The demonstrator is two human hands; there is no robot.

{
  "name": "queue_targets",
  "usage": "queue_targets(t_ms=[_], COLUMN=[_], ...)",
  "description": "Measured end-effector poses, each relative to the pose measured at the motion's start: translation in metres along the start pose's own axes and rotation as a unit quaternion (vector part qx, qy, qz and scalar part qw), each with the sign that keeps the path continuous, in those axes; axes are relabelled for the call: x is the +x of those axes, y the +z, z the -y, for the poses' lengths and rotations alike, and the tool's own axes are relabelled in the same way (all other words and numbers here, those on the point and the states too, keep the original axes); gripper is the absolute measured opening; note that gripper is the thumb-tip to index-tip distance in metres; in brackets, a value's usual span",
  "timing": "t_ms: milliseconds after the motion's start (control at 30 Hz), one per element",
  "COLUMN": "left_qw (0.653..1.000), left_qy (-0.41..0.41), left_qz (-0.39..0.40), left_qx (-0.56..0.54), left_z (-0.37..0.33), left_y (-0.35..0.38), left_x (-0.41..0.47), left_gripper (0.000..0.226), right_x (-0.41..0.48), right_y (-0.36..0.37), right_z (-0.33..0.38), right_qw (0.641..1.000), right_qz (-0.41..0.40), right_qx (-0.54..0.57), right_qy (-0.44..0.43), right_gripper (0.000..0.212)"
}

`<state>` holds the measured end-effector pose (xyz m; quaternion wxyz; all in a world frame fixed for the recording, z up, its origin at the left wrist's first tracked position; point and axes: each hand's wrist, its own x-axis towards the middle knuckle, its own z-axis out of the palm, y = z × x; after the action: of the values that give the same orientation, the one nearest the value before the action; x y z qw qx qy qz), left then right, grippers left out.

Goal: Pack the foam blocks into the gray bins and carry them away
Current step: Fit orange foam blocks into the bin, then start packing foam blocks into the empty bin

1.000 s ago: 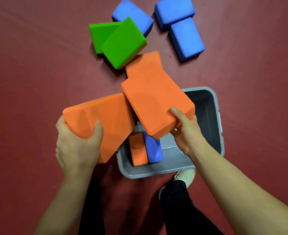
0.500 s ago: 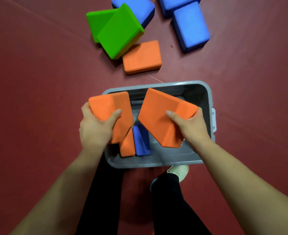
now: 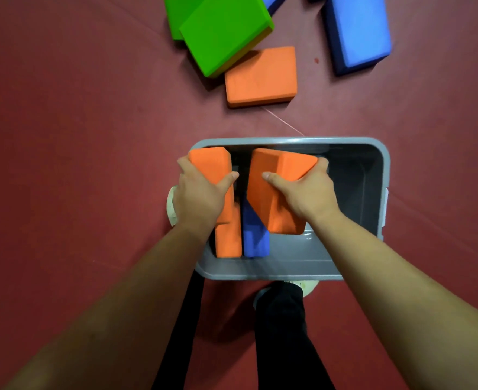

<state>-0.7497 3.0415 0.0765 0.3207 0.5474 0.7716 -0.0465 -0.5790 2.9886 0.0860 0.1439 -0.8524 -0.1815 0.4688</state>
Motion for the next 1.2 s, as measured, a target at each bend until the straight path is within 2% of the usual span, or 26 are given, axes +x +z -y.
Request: queue_targets(t_ms=[233,367,467,600,700,800,933,1100,1167,1200], left_qw=[0.996,0.992,0.988,0.972,0.971,0.973,0.972,0.968,0.969,0.965], left_qy=[-0.026,-0.042,-0.040,-0.038,-0.037,-0.025,-0.011,-0.065,-0.095,-0.115], left_qz=[0.076,0.109,0.120,0.132,0.146,0.133,0.117,0.173,0.204,0.224], left_qx=[-0.030,-0.055,-0.088,-0.189,-0.184,-0.186,-0.203,-0.168,-0.105,-0.074], left_z=[0.027,0.039,0.046,0.063,0.068,0.072,0.082,0.071,0.055,0.044], left_y=[0.050,0.075,0.092,0.120,0.136,0.147,0.154,0.143,0.126,0.116], left_x=[0.047,0.072,0.079,0.087,0.097,0.101,0.105,0.109,0.114,0.114], left_gripper=[0.101,0.105,0.102,0.094,0.083,0.081,0.080,0.083,0.075,0.066], right_x=[0.051,0.080,0.097,0.107,0.125,0.139,0.146,0.140,0.133,0.127], right_y=[0.056,0.089,0.107,0.123,0.128,0.138,0.160,0.152,0.135,0.123], right_z=[0.003,-0.005,-0.011,-0.040,-0.063,-0.074,-0.083,-0.074,-0.057,-0.048], right_qw=[0.996,0.998,0.994,0.985,0.980,0.975,0.974,0.983,0.988,0.991], right_qz=[0.060,0.063,0.091,0.121,0.133,0.141,0.123,0.144,0.139,0.129], right_qx=[-0.058,-0.015,0.051,0.121,0.149,0.171,0.186,0.110,0.056,0.029], right_qy=[-0.002,-0.008,-0.025,-0.022,-0.013,-0.014,-0.027,0.024,0.040,0.036], right_gripper=[0.085,0.089,0.090,0.095,0.085,0.078,0.085,0.114,0.110,0.096])
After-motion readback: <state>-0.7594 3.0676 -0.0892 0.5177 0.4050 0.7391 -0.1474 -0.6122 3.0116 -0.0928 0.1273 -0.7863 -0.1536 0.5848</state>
